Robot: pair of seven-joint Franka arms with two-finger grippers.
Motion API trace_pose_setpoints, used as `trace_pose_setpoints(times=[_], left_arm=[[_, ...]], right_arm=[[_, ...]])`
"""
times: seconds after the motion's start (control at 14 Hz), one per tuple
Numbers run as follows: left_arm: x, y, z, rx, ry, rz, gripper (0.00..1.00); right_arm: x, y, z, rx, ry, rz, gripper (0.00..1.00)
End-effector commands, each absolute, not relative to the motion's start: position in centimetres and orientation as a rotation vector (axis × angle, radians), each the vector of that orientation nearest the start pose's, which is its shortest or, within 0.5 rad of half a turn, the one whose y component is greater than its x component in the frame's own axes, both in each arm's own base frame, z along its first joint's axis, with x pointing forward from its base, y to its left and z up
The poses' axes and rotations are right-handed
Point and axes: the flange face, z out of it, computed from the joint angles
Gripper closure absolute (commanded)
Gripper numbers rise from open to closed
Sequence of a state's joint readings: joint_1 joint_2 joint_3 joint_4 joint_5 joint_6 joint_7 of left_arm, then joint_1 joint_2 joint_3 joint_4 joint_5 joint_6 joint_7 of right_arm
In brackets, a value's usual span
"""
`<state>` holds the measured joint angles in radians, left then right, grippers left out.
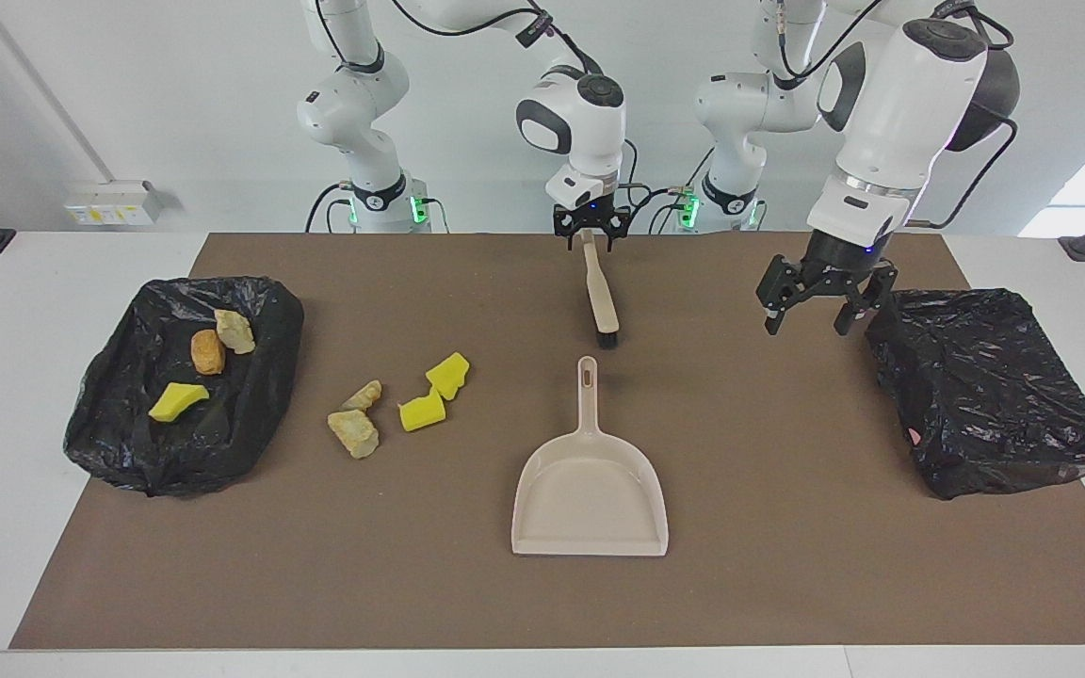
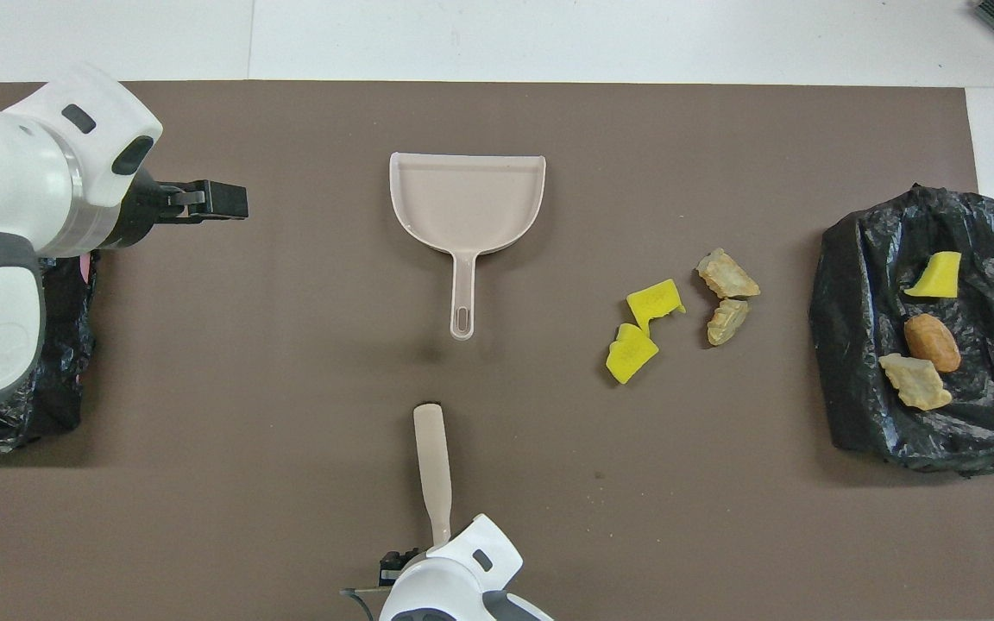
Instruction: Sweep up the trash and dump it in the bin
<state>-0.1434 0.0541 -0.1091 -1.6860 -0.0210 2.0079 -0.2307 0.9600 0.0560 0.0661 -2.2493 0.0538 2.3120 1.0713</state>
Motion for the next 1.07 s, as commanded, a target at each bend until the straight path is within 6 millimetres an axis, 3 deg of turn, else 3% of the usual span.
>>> trace_pose_setpoints(times=[0.0,0.14,0.36,0.43,0.71,0.86,1.0], left_arm=[[58.7,-15.1,57.9,-3.206,0.0,-0.444,0.0],[58.8,-15.1,57.9,-3.208,-0.004,-0.456,0.0],[59.5,-16.2,56.9,-3.22,-0.055,-0.478,0.0],[59.9,-16.9,56.3,-3.226,-0.085,-0.5,0.0],[61.0,-19.0,53.9,-3.245,-0.133,-0.523,0.0],[60.7,-20.7,53.1,-3.251,-0.094,-0.498,0.0],[61.1,-23.7,49.2,-3.255,-0.073,-0.438,0.0]], right_arm=[[26.9,45.0,34.1,-3.091,0.163,0.05,0.31],[26.9,45.0,34.0,-3.091,0.146,0.049,0.47],[27.1,45.1,33.9,-3.093,0.116,0.05,0.95],[27.2,45.2,34.0,-3.094,0.104,0.05,1.0],[27.8,45.1,35.3,-3.095,0.141,0.072,1.0],[29.3,42.8,37.7,-3.107,0.217,0.13,1.0],[30.7,39.5,39.1,-3.163,0.22,0.209,1.0]])
